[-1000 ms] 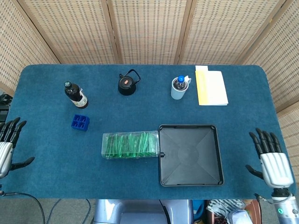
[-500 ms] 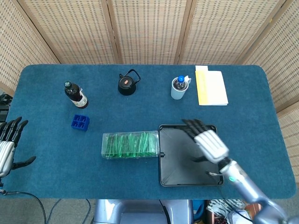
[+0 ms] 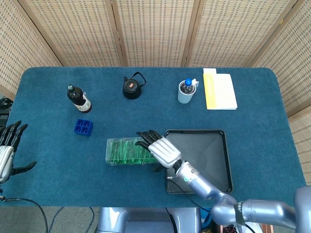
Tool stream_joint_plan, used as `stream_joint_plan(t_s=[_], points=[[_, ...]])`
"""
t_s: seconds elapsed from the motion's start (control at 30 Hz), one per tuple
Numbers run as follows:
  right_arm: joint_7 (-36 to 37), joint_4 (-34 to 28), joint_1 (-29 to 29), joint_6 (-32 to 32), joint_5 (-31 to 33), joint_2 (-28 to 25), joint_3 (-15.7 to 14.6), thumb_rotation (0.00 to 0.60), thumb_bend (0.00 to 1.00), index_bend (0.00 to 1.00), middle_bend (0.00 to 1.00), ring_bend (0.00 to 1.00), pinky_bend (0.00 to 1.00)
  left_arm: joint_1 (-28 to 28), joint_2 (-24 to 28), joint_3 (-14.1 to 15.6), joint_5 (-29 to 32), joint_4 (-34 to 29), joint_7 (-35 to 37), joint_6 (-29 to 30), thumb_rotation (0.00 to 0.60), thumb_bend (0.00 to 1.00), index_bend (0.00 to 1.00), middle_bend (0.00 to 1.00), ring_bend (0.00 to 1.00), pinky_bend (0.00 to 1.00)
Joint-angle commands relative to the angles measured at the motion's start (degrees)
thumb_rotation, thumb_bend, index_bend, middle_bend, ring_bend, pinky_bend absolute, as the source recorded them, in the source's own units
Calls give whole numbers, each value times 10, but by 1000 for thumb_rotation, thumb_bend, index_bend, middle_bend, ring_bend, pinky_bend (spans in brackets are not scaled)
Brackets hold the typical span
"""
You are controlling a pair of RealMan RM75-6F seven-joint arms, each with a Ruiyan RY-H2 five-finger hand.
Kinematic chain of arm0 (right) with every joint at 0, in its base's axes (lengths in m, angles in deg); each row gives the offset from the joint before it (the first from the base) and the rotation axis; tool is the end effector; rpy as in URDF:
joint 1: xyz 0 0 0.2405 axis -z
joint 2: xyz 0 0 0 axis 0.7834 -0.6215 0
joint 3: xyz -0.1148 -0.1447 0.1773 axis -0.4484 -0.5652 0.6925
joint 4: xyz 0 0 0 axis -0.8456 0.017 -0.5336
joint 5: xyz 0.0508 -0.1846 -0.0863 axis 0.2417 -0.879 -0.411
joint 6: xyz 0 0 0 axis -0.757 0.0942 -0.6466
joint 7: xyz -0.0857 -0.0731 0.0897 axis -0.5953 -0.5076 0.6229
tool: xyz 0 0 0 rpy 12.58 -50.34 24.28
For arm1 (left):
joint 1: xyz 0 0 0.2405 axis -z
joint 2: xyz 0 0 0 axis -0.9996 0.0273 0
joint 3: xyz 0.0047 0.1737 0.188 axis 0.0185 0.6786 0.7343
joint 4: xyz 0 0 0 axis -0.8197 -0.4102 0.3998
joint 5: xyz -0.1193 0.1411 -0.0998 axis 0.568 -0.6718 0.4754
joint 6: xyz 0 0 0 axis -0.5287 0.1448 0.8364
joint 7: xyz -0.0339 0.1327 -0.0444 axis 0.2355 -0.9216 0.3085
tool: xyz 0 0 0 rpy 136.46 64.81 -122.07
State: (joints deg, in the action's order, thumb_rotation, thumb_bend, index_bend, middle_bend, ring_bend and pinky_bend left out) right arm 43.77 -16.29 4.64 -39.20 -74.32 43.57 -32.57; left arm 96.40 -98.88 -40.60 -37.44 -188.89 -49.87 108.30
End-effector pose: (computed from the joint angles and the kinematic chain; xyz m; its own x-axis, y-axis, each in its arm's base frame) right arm -0.0411 -0.2996 -0.0316 0.3482 -0.3800 0.8570 -0.8051 -0.5895 0.0657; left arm -0.2753 0.1990 0.1833 0.4237 0.0088 0.9058 0.9057 -0.0188 -0.4235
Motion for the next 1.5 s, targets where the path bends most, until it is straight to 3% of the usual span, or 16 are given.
stream_joint_plan(t_s=[0.03,0.23,0.63,0.83,1.0,1.27,1.5], points=[[-44,29,-31,13,44,43,7,600,230,224,0,0,0,1,1,-1,2,0,2,-3,600,86,0,0,0,0],[-76,55,-55,34,92,75,13,600,280,238,0,0,0,3,4,-2,8,3,14,-8,600,85,0,0,0,0],[-90,56,-75,48,139,72,20,600,365,265,0,0,0,7,7,-3,13,5,25,-16,600,85,0,0,0,0],[-102,79,-84,56,154,82,10,600,573,366,3,0,0,6,9,-4,12,4,28,-13,600,85,0,0,0,0],[-83,81,-86,68,145,87,22,600,656,370,26,0,0,7,12,-3,12,5,34,-15,600,86,0,0,0,0],[-70,101,-99,91,134,92,53,600,660,373,34,0,0,9,15,-2,14,7,44,-23,600,86,0,0,0,0],[-86,146,-125,88,174,104,77,600,659,374,29,0,0,12,17,-4,22,10,50,-31,600,86,0,0,0,0]])
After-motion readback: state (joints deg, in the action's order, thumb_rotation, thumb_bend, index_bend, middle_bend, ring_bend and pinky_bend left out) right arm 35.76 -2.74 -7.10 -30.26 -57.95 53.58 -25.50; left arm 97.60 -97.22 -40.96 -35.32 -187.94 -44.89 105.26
